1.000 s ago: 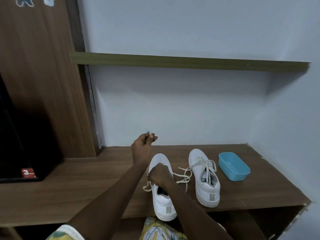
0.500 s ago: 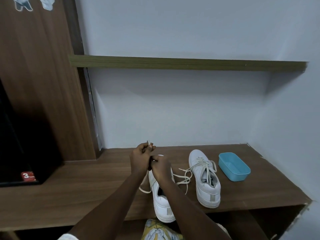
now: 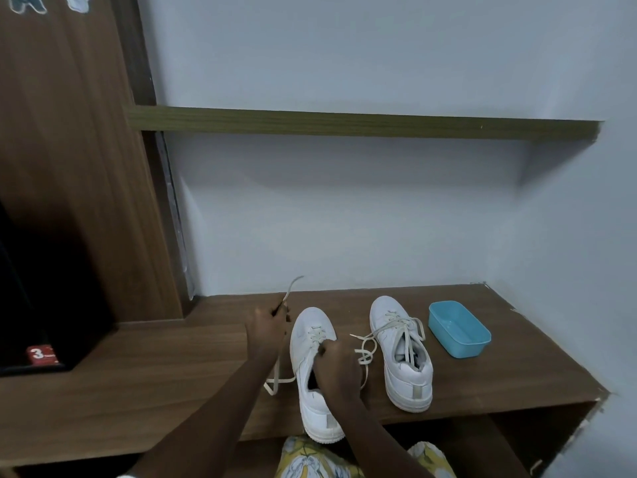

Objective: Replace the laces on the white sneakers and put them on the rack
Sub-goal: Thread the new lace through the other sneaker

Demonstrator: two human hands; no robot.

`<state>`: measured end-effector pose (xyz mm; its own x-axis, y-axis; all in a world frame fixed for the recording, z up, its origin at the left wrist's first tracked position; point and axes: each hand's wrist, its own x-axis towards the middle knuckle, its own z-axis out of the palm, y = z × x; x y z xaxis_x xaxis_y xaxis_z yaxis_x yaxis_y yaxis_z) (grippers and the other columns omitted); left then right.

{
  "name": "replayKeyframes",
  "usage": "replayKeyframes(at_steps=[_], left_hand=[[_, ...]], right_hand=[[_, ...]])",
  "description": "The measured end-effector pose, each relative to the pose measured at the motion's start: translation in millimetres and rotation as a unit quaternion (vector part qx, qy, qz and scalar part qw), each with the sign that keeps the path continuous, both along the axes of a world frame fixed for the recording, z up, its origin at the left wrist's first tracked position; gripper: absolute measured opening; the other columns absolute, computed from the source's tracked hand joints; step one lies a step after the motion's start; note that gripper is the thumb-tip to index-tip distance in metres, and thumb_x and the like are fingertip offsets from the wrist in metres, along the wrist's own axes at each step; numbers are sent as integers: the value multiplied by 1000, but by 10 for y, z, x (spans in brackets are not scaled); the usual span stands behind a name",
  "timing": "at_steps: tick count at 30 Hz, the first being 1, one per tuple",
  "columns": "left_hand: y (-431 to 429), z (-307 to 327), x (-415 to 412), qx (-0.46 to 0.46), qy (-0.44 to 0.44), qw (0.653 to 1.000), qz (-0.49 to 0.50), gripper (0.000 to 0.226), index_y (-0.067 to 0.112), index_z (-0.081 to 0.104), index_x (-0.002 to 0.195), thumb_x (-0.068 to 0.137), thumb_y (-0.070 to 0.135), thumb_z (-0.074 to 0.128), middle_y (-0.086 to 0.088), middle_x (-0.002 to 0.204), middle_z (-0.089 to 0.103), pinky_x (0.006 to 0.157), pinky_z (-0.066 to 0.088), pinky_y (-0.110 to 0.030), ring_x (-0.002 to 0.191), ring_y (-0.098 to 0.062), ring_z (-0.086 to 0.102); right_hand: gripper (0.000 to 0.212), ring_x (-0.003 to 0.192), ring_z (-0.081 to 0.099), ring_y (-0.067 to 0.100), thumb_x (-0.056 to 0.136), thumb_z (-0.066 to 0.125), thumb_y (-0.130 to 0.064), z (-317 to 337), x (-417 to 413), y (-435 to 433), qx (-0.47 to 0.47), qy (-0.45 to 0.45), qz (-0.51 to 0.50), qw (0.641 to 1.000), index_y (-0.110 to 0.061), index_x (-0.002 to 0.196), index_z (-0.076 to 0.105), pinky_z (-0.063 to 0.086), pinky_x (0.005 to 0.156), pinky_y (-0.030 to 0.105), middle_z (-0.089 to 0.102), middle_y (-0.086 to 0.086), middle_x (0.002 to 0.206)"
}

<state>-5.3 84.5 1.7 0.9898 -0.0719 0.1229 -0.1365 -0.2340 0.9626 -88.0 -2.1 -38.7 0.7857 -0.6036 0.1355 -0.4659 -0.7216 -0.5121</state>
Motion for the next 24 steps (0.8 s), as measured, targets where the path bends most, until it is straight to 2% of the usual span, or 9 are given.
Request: replayKeyframes(at_steps=[5, 7, 9, 11, 16, 18, 20, 22, 24], left_hand=[[-17, -105, -45, 69, 9, 998, -4, 26, 18, 67, 71, 92, 15, 51, -4, 52, 49, 52, 34, -27, 62, -21, 46], [-28, -156, -61, 93, 4, 996, -5, 22, 21, 75, 85, 90, 19, 53, -9, 55, 56, 57, 37, -29, 62, -23, 51], [-31, -210, -73, 144, -33, 989, -3, 23, 26, 72, 106, 90, 25, 56, -11, 75, 69, 63, 39, -28, 71, -22, 59], [-26, -243, -82, 180, -67, 981, -1, 23, 30, 70, 110, 90, 32, 57, -5, 85, 72, 64, 38, -25, 76, -18, 61], [-2, -334, -57, 182, -77, 980, -17, 18, 26, 76, 88, 90, 31, 59, -5, 71, 67, 58, 42, -27, 66, -13, 54], [1, -416, -25, 177, -64, 981, -39, 22, 28, 64, 70, 90, 25, 57, -8, 63, 64, 61, 50, -37, 58, -11, 47], [-1, -460, -28, 164, -49, 983, -60, 23, 31, 65, 78, 91, 16, 53, -4, 67, 68, 61, 51, -36, 57, -9, 51], [-17, -486, -35, 152, -36, 986, -64, 30, 21, 73, 102, 90, 6, 49, -3, 84, 74, 59, 46, -22, 66, -10, 61], [-40, -504, -36, 152, -33, 985, -69, 33, 15, 71, 110, 90, 3, 48, -5, 96, 74, 57, 41, -17, 67, -11, 61]], right_hand=[[21, 109, 56, 20, 93, 47, -15, -139, -59, -124, 9, -15, -31, 999, -11, 110, 58, 45, 84, 27, 53, 3, 118], [21, 109, 55, 19, 93, 49, -14, -161, -51, -153, 15, -32, -35, 999, -11, 112, 58, 45, 84, 25, 54, 3, 118], [22, 108, 56, 20, 93, 52, -18, -157, -17, -168, 23, -32, -31, 999, -11, 112, 59, 44, 83, 26, 55, 3, 117], [21, 105, 57, 21, 93, 53, -22, -153, 35, -174, 25, -19, -17, 999, -11, 109, 61, 43, 79, 27, 57, 5, 113], [20, 103, 59, 19, 95, 47, -17, -183, 78, -154, -10, 0, -4, 1000, -13, 107, 62, 34, 68, 22, 61, 4, 110], [24, 104, 60, 17, 96, 44, -14, -205, 76, -144, -19, 1, -14, 1000, -16, 109, 63, 38, 68, 22, 63, 2, 110], [28, 104, 61, 16, 96, 42, -12, -216, 72, -130, -24, -3, -19, 1000, -18, 110, 64, 45, 73, 24, 65, 1, 109], [29, 104, 62, 16, 95, 42, -11, -232, 67, -134, -22, -8, -22, 999, -19, 111, 65, 47, 76, 25, 66, 0, 109], [29, 103, 62, 16, 96, 42, -12, -238, 56, -143, -18, -13, -30, 999, -19, 112, 65, 46, 75, 23, 67, 0, 109]])
